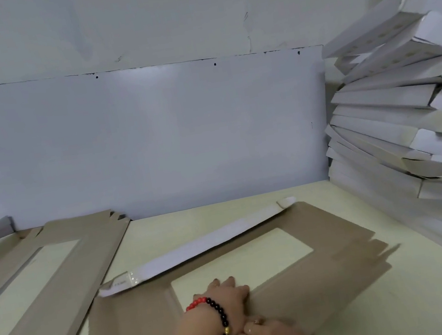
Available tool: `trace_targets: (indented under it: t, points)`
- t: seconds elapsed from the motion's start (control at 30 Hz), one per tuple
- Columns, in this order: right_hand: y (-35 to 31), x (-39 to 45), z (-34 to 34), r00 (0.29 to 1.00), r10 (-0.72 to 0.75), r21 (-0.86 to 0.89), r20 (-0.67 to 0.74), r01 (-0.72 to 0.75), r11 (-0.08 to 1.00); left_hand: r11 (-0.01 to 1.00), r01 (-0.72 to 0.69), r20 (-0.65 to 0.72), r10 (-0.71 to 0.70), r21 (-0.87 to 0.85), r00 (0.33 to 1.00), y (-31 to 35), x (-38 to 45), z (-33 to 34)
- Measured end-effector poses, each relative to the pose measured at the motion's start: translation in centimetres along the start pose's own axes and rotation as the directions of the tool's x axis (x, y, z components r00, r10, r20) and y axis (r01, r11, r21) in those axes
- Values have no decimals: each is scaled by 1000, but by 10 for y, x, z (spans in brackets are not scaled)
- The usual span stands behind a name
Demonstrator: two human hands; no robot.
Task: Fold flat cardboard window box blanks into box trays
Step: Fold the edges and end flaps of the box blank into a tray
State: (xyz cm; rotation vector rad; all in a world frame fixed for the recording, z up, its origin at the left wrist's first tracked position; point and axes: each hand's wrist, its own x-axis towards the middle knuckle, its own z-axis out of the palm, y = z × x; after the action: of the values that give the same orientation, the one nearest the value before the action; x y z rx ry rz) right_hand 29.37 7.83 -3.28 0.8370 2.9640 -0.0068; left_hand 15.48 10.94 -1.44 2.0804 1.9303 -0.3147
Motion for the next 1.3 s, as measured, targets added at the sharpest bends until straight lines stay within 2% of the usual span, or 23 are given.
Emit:
trace_targets:
  t: [0.03,0.07,0.1,0.17,0.27,0.33,0.4,0.47,0.57,0.63,0.7,0.77,0.87,1.03,1.13,1.17,1.23,1.3]
  points:
    - [-3,4,-4,992,-99,-33,83,102,994,1000,-15,8,15,4,1000,-2,-2,0]
    - [-2,4,-4,987,-157,-78,25,159,984,1000,-24,3,24,-2,1000,-5,-4,2]
    - [3,1,-1,989,-136,-56,-52,133,990,1000,-29,-4,29,-11,1000,-9,-6,4]
    - [24,-14,0,994,-87,34,-67,89,995,999,-51,-16,51,-7,999,-15,-12,6]
    - [58,-44,-18,1000,-11,-104,-19,9,995,996,-81,-15,81,-27,997,-20,-13,7]
    - [86,-57,-24,999,50,-86,3,-50,995,995,-93,-21,92,-44,996,-21,-12,6]
    - [111,-65,-19,997,81,-178,-6,-81,981,993,-100,-25,99,-56,995,-22,-12,4]
    - [118,-69,-18,989,148,-167,-6,-147,975,993,-88,-31,86,-79,996,-20,-14,0]
    - [113,-57,-6,975,218,-251,33,-203,947,997,-45,-43,43,-68,998,-6,-22,-18]
    - [103,-50,-2,974,227,-290,21,-211,934,993,-3,30,7,-119,1000,8,-31,-32]
    - [92,-45,-4,970,239,-280,37,-220,935,978,-5,135,33,-208,990,20,-42,-37]
    - [84,-44,-5,967,253,-235,35,-238,942,991,-71,175,90,-114,980,29,-57,-38]
    - [75,-44,-9,965,258,-187,52,-244,952,984,-144,88,135,106,987,35,-69,-28]
    - [63,-45,-18,963,264,-207,48,-249,946,968,-47,-13,52,245,999,28,-72,-15]
    - [67,-45,-36,967,239,-227,-94,-254,940,952,-30,-43,45,304,998,14,-60,-16]
    - [71,-43,-43,969,242,-196,-47,-247,949,955,-32,-50,49,295,998,9,-55,-19]
    - [81,-37,-56,956,251,-112,149,-236,965,973,-43,-45,54,227,997,0,-44,-28]
    - [92,-26,-68,943,243,-1,225,-249,968,991,-52,-15,55,125,998,-7,-34,-37]
